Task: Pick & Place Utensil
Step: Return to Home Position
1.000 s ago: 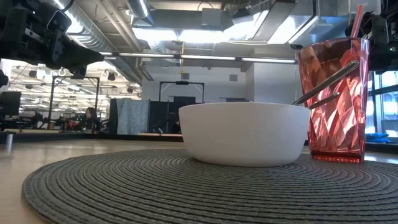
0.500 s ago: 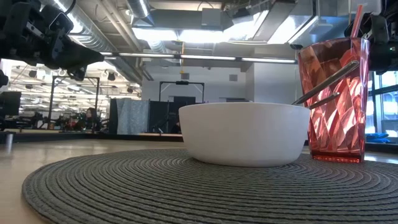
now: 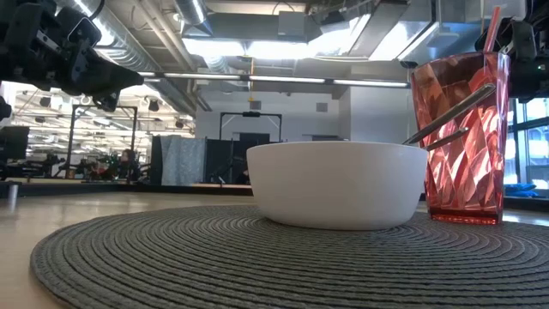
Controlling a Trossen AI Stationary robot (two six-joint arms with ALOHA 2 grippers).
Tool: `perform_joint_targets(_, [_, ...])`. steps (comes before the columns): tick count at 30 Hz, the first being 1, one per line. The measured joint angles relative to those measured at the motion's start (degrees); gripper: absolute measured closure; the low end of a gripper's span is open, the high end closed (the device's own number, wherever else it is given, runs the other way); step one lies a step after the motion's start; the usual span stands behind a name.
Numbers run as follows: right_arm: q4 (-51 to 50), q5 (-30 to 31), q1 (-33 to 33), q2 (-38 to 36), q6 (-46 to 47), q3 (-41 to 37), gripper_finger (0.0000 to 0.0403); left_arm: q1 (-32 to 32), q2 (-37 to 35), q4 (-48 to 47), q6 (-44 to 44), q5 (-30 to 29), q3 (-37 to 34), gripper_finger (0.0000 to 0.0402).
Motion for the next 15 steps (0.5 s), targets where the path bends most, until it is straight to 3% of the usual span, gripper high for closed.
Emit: perform_joint_targets(15, [0.0, 0.0, 0.0, 0.0, 0.0, 0.0, 0.0399, 0.0, 0.0, 0.0, 0.0, 0.0, 0.0, 0.0396])
